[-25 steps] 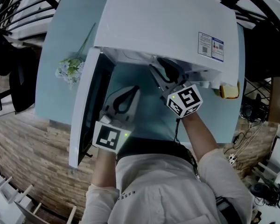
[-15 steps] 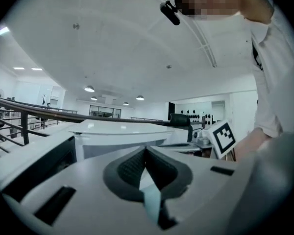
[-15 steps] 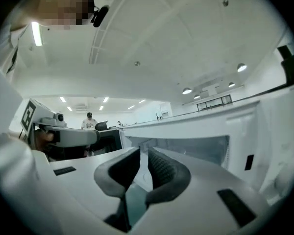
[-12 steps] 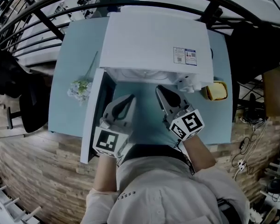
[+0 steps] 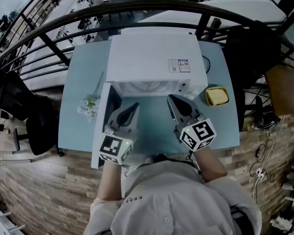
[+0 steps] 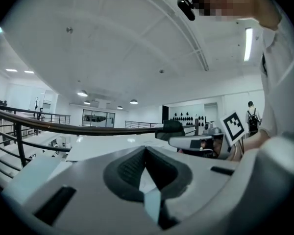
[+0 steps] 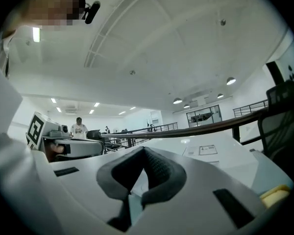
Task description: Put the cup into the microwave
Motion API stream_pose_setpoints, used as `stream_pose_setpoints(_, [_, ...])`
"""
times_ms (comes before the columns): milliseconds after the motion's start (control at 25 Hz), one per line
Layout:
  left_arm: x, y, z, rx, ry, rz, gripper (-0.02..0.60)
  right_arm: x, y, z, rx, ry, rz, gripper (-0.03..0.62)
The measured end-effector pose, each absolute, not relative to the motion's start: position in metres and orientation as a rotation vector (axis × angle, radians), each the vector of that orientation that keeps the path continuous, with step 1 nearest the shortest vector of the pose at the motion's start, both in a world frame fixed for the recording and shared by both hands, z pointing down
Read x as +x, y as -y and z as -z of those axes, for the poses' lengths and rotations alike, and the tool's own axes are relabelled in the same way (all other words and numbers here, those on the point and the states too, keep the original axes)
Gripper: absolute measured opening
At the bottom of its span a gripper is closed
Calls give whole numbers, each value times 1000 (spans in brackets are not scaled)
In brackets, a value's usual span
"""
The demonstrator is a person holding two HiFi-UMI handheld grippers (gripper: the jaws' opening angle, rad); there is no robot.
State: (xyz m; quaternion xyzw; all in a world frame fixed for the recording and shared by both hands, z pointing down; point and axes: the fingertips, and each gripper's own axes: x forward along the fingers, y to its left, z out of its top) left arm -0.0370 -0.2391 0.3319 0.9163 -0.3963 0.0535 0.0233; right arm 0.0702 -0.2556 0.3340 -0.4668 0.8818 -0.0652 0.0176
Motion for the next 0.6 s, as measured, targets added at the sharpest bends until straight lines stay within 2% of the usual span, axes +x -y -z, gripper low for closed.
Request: stream_pose_setpoints(600, [-42,235,-307,2863,1247,-141,2,77,237,-305,-1423,-2736,107,15])
